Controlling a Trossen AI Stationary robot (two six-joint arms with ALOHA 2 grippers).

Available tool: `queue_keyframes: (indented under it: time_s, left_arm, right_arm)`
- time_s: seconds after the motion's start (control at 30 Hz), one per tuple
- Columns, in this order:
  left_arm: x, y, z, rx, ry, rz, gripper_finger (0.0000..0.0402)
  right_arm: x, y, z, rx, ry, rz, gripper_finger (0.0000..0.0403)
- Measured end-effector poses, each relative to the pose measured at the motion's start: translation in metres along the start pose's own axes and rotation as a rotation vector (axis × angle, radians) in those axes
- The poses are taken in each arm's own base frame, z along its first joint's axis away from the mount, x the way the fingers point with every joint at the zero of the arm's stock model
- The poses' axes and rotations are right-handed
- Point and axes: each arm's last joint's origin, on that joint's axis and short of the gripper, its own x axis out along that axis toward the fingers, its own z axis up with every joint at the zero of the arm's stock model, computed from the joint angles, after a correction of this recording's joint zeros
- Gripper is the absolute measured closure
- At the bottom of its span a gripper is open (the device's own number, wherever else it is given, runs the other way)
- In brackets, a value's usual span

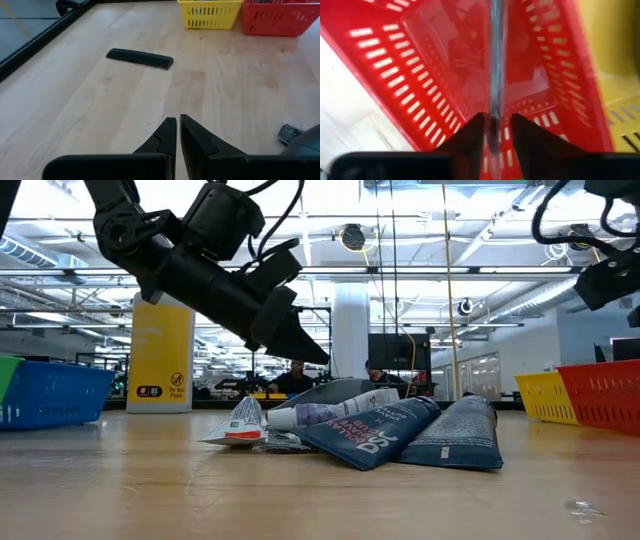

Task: Pick & Place Travel size toiletries
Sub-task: Put the black comb into the red basket

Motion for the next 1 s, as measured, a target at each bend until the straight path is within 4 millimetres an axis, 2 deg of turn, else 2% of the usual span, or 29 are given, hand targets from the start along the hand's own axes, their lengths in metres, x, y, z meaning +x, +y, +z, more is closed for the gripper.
queue_keyframes:
  time_s: [0.13,0.3,0.4,0.53,0.63,0.73,0.87,1.0]
  left_arm:
    - [0.0,0.0,0.0,-0.001,0.0,-0.001,0.0376]
    - [0.0,0.0,0.0,0.0,0.0,0.0,0.0376]
    - [0.0,0.0,0.0,0.0,0.0,0.0,0.0376]
    - [0.0,0.0,0.0,0.0,0.0,0.0,0.0376]
    - [0.0,0.0,0.0,-0.009,0.0,0.0,0.0376]
    - [0.0,0.0,0.0,-0.014,0.005,0.001,0.0376]
    - [0.0,0.0,-0.002,-0.01,0.021,0.001,0.0376]
    - [0.0,0.0,-0.004,-0.005,0.044,0.003,0.0376]
  right_arm:
    - [-0.008,-0.008,-0.001,-0.026,-0.002,0.007,0.0238]
    - [-0.041,-0.001,0.001,-0.047,-0.152,0.113,0.0221]
    - [-0.062,0.009,0.009,-0.09,-0.35,0.177,0.023]
    - [-0.075,0.03,0.038,-0.225,-0.73,0.266,0.0246]
    - [-0.066,0.035,0.067,-0.297,-0.86,0.248,0.0259]
    - [-0.05,0.027,0.102,-0.288,-0.892,0.1,0.0273]
    - [-0.027,-0.003,0.143,-0.155,-0.851,-0.133,0.0291]
    - [-0.004,-0.037,0.169,-0.011,-0.748,-0.22,0.0308]
